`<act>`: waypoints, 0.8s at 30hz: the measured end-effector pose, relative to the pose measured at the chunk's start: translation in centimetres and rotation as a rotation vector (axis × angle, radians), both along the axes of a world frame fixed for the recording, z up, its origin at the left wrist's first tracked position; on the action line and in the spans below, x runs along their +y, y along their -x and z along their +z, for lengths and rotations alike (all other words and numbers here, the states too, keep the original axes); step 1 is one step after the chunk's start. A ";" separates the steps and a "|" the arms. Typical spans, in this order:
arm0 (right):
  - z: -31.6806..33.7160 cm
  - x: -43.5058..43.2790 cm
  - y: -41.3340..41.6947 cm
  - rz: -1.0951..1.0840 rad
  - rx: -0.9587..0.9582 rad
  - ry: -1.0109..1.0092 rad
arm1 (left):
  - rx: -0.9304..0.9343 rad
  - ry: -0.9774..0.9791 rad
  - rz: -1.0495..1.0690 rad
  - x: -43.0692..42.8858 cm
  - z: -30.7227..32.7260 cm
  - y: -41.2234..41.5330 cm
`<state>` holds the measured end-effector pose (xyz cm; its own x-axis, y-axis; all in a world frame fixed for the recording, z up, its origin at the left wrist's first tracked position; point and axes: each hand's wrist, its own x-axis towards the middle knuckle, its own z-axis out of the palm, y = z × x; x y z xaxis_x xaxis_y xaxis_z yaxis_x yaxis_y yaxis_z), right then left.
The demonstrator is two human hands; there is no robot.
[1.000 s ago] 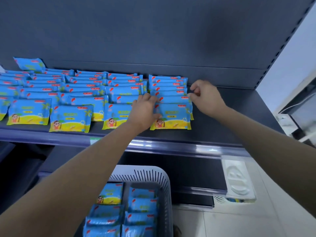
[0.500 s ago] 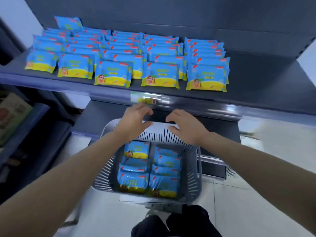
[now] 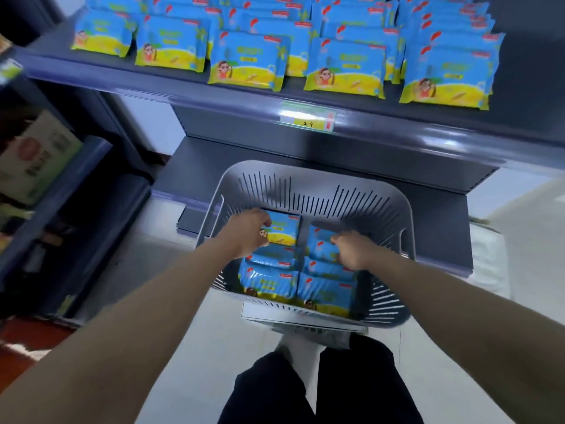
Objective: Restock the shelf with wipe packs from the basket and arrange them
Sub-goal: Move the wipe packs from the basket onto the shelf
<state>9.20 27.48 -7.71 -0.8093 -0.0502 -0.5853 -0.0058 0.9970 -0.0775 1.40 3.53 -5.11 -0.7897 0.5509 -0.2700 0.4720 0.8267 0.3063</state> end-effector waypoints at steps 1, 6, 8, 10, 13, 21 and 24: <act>-0.5 0.3 0.2 -0.013 -0.020 -0.015 | 0.000 0.016 0.005 0.0 -0.5 0.3; -2.8 1.1 1.4 -0.107 -0.163 -0.012 | -0.010 0.109 -0.007 1.0 -3.0 2.4; -3.7 1.2 1.6 -0.104 -0.170 -0.031 | -0.015 0.130 -0.009 1.7 -4.0 3.0; -4.1 1.2 1.6 -0.062 -0.173 -0.080 | -0.027 0.152 -0.015 2.2 -5.0 3.6; -3.9 1.4 1.7 -0.066 -0.183 -0.047 | -0.036 0.219 -0.061 3.0 -6.6 4.5; 0.0 2.7 2.9 -0.213 0.014 0.144 | 0.042 0.400 -0.138 4.0 -10.1 5.9; 1.3 3.1 2.8 -0.215 0.069 0.186 | 0.096 0.434 -0.116 4.0 -10.2 5.9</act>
